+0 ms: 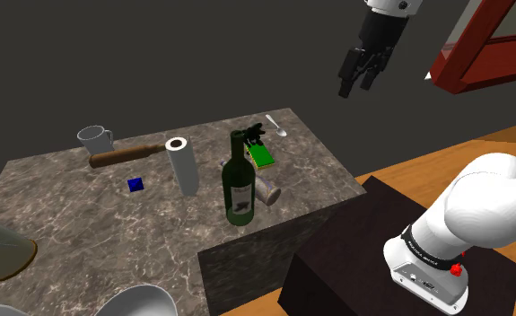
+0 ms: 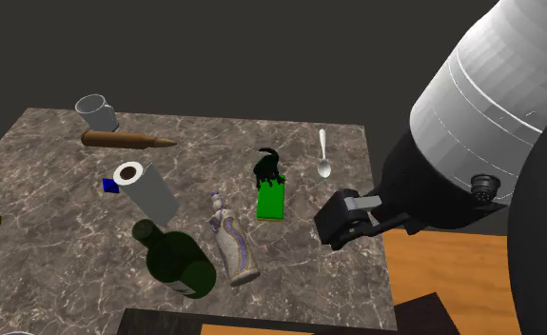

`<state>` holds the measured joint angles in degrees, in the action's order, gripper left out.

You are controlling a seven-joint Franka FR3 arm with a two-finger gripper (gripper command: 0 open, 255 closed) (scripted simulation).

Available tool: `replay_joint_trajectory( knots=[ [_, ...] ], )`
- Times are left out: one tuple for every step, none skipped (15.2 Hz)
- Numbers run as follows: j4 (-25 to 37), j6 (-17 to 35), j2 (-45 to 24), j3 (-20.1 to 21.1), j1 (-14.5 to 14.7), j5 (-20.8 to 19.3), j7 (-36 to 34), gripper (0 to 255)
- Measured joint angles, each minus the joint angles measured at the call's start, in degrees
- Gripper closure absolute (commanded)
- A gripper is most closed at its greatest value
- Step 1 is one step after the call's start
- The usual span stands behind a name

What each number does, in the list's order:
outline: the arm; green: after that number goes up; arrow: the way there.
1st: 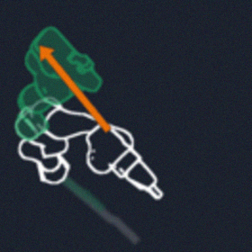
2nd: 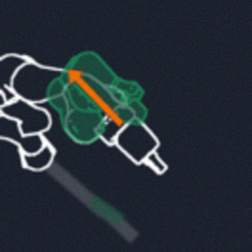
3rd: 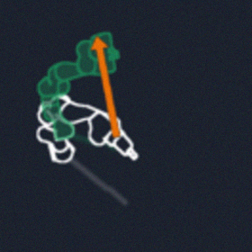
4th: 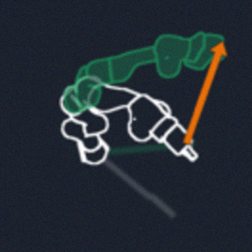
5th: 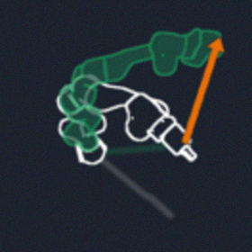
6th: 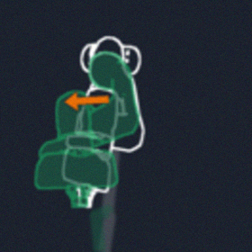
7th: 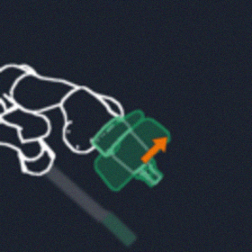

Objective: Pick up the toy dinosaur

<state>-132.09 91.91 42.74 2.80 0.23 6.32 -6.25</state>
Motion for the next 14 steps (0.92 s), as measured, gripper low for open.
replay_joint_trajectory(
  knots=[
    [0.0, 0.0, 0.0, 0.0, 0.0, 0.0, 0.0, 0],
    [0.5, 0.4, -1.2, 0.1, 0.0, 0.1, -0.1, 0],
    [1.2, 0.9, -3.1, 0.0, -0.1, 0.1, 0.1, 0],
    [1.9, 1.4, -5.1, 0.0, -0.1, 0.1, 0.1, 0],
    [3.1, 2.1, -7.7, 0.2, -0.1, 0.3, -0.1, 0],
    [4.6, 2.6, -10.6, 0.0, -0.2, 0.2, 0.2, 0],
    [5.8, 3.1, -13.1, 0.2, -0.2, 0.4, -0.1, 0],
    [7.4, 3.5, -15.8, 0.2, -0.3, 0.4, 0.0, 0],
    [8.2, 4.0, -18.1, 0.3, -0.2, 0.5, -0.1, 0],
    [9.3, 4.5, -20.5, 0.5, -0.2, 0.7, -0.4, 0],
    [11.1, 4.8, -23.4, 0.5, -0.2, 0.7, -0.4, 0],
    [12.4, 5.1, -25.9, 0.5, -0.2, 0.7, -0.3, 0],
    [14.3, 5.3, -28.8, 0.7, -0.1, 0.9, -0.7, 0],
    [15.4, 5.4, -30.8, 0.8, -0.1, 0.9, -0.8, 0]
  ],
)
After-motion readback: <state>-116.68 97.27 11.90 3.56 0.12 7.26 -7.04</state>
